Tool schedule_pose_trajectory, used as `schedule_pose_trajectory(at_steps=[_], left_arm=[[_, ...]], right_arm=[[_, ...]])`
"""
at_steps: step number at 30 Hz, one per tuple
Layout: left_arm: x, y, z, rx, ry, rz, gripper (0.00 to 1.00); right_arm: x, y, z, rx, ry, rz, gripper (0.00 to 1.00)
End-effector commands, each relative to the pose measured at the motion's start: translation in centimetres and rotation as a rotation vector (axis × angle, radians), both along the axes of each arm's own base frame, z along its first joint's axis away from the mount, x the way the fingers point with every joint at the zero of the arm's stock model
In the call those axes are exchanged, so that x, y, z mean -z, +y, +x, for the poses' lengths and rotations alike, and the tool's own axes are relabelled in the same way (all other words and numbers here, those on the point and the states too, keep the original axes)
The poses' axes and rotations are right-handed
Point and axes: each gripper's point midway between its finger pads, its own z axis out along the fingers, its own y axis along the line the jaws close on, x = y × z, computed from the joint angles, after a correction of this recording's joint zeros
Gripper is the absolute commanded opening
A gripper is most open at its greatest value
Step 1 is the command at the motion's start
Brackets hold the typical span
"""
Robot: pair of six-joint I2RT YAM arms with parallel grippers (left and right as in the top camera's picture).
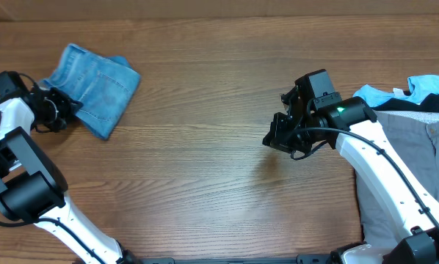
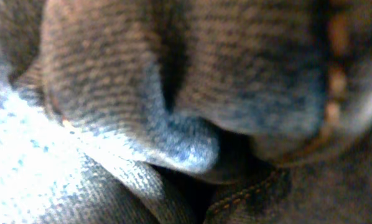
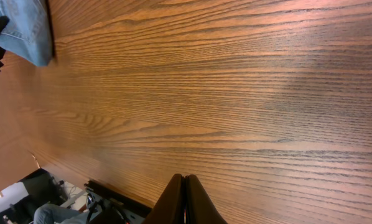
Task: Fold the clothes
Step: 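Carry the jeans bundle to the upper-left table corner with the left gripper, then lower the jeans at the upper left and release with the left gripper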
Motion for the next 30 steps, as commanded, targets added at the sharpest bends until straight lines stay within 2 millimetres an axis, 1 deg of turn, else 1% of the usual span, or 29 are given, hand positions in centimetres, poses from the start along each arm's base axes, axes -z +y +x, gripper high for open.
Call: schedule_pose_trajectory(at_steps=[1, 5, 7, 8, 9, 10, 11, 13, 14, 17, 18, 20, 22, 24, 26, 29, 30], left_arm=[[-0.4, 2.3, 0.4, -0.165, 0.009, -0.023, 0.04], [-0.8, 1.9, 1.5, -0.218, -0.006, -0.052, 0.05], [-1.1, 1.7, 2.2, -0.22, -0.028, -0.055, 0.19], [-1.3, 1.4, 2.5, -0.209, -0.04, -0.059, 0.24], [-1.3, 1.3, 2.5, -0.205, -0.043, -0.063, 0.34], [-1.3, 1.1, 2.6, -0.201, -0.044, -0.065, 0.49], [-1.3, 1.1, 2.5, -0.192, -0.045, -0.06, 0.56], [-1.4, 1.0, 2.5, -0.181, -0.048, -0.065, 0.64], [-1.5, 0.6, 2.5, -0.157, -0.06, -0.084, 0.77], [-2.3, -0.9, 2.4, -0.049, -0.107, -0.132, 0.82], [-2.5, -1.3, 2.1, -0.008, -0.116, -0.135, 0.87], [-2.5, -1.6, 0.5, 0.058, -0.078, -0.099, 0.89], [-2.8, -1.4, -1.0, 0.096, -0.034, -0.043, 0.89], [-3.7, -1.0, -2.1, 0.123, -0.005, 0.024, 0.89], [-5.5, -0.6, -2.8, 0.142, -0.006, 0.094, 0.89], [-8.8, -0.6, -3.0, 0.182, -0.063, 0.179, 0.86], [-10.1, -0.8, -2.9, 0.199, -0.09, 0.208, 0.81]], right_arm=[[-0.4, 0.0, 0.4, -0.003, -0.023, -0.002, 0.04], [-0.4, -0.1, 0.5, 0.0, -0.025, -0.009, 0.04], [-0.4, -0.1, 0.5, 0.0, -0.025, -0.009, 0.04], [-0.4, -0.1, 0.5, 0.0, -0.025, -0.009, 0.04], [-0.4, -0.1, 0.4, 0.0, -0.024, -0.008, 0.04], [-0.4, -0.1, 0.4, 0.0, -0.024, -0.008, 0.04], [-0.4, -0.1, 0.4, 0.0, -0.023, -0.008, 0.04], [-0.4, -0.2, 0.4, 0.0, -0.021, -0.009, 0.04], [-0.4, -0.2, 0.3, 0.0, -0.02, -0.01, 0.04], [-0.3, -0.2, 0.3, 0.0, -0.016, -0.01, 0.04], [-0.3, -0.2, 0.2, -0.001, -0.014, -0.011, 0.04], [-0.3, -0.2, 0.2, 0.0, -0.012, -0.012, 0.04], [-0.3, -0.2, 0.2, 0.0, -0.012, -0.012, 0.05], [-0.3, -0.2, 0.2, 0.0, -0.012, -0.012, 0.05], [-0.3, -0.2, 0.2, 0.0, -0.012, -0.012, 0.05], [-0.3, -0.2, 0.3, 0.0, -0.017, -0.011, 0.06], [-0.4, -0.2, 0.4, 0.0, -0.022, -0.009, 0.06]])
